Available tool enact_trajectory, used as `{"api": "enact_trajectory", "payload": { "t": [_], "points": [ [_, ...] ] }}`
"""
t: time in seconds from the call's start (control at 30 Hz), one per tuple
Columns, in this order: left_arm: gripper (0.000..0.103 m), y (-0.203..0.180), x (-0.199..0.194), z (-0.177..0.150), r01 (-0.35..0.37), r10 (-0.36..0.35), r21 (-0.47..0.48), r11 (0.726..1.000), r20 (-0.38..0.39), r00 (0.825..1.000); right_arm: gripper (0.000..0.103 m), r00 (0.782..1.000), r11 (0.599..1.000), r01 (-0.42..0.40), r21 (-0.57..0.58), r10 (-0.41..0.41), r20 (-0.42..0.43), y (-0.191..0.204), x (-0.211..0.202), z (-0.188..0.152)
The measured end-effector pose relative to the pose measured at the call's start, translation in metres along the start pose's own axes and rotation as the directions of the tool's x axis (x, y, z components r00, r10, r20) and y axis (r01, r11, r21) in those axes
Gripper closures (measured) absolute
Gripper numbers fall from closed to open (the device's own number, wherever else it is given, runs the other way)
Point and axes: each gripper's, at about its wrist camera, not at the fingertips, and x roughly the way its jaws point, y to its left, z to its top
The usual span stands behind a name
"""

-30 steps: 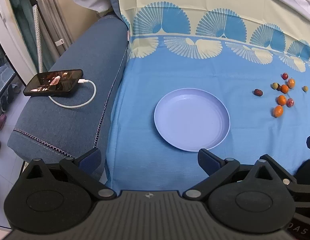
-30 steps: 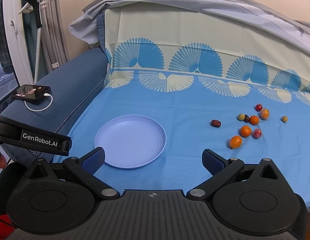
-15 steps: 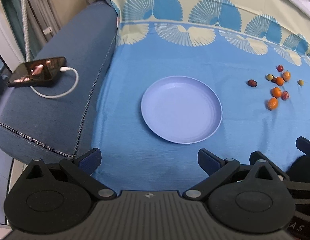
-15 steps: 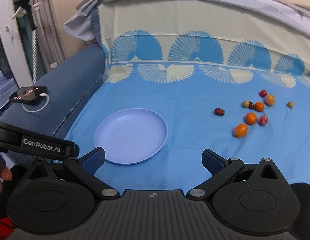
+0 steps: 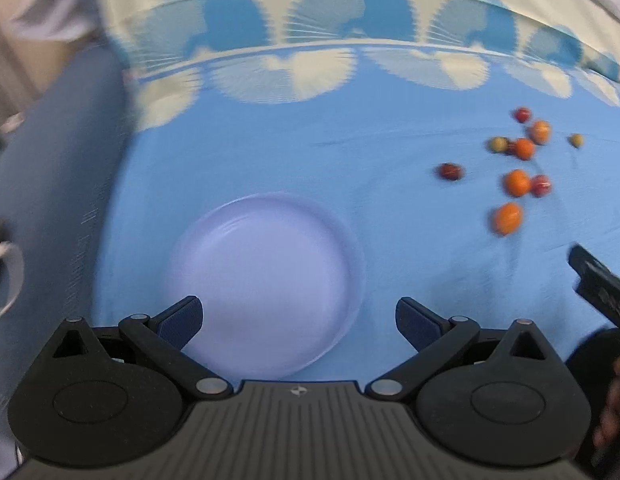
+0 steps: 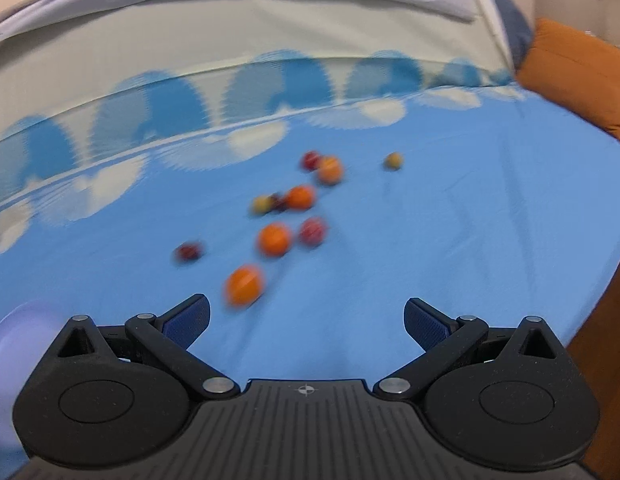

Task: Organize fruits
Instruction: 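Grasp the red date with the left tool while the right tool grasps a red lychee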

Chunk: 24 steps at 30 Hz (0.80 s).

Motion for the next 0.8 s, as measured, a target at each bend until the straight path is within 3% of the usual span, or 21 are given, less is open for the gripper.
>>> {"api": "enact_trajectory", "payload": {
  "t": [0.13, 0.37, 0.47, 0.53, 0.67, 0.73, 0.77, 0.8],
  "points": [
    [0.000, -0.048, 0.045, 0.050, 0.076, -0.076, 0.053, 0.996, -0.003, 0.997, 0.000, 0.997, 0.997, 0.071, -0.036, -0.072, -0.032, -0.010, 0.070, 0.018],
    [0.000, -0.122, 0.144, 0.110, 0.125, -0.113, 0.215, 0.969, -0.068, 0.991, 0.001, 0.995, 0.987, 0.077, -0.142, -0.085, -0.052, 0.000, 0.170, 0.025],
    [0.000, -0.142, 0.187, 0.125, 0.097, -0.071, 0.242, 0.966, -0.112, 0.991, 0.001, 0.995, 0.979, 0.082, -0.189, -0.090, -0.035, 0.002, 0.195, 0.028],
    [0.000, -0.150, 0.209, 0.128, 0.075, -0.040, 0.270, 0.960, -0.132, 0.990, 0.001, 0.998, 0.987, 0.052, -0.151, -0.057, -0.032, -0.004, 0.200, 0.032],
    [0.000, -0.144, 0.217, 0.129, 0.103, -0.071, 0.257, 0.961, -0.131, 0.989, 0.003, 0.997, 0.988, 0.050, -0.147, -0.057, -0.042, -0.003, 0.197, 0.031],
    [0.000, -0.141, 0.218, 0.129, 0.094, -0.064, 0.247, 0.964, -0.126, 0.990, 0.012, 0.999, 0.991, 0.025, -0.133, -0.031, -0.043, -0.003, 0.193, 0.032],
    [0.001, -0.141, 0.218, 0.131, 0.085, -0.057, 0.235, 0.968, -0.122, 0.991, 0.027, 0.999, 0.990, 0.014, -0.137, -0.019, -0.035, -0.002, 0.191, 0.031],
    [0.012, -0.139, 0.216, 0.132, 0.083, -0.061, 0.221, 0.972, -0.108, 0.992, 0.052, 1.000, 0.988, -0.013, -0.155, 0.009, -0.021, 0.001, 0.186, 0.031]
  ]
}}
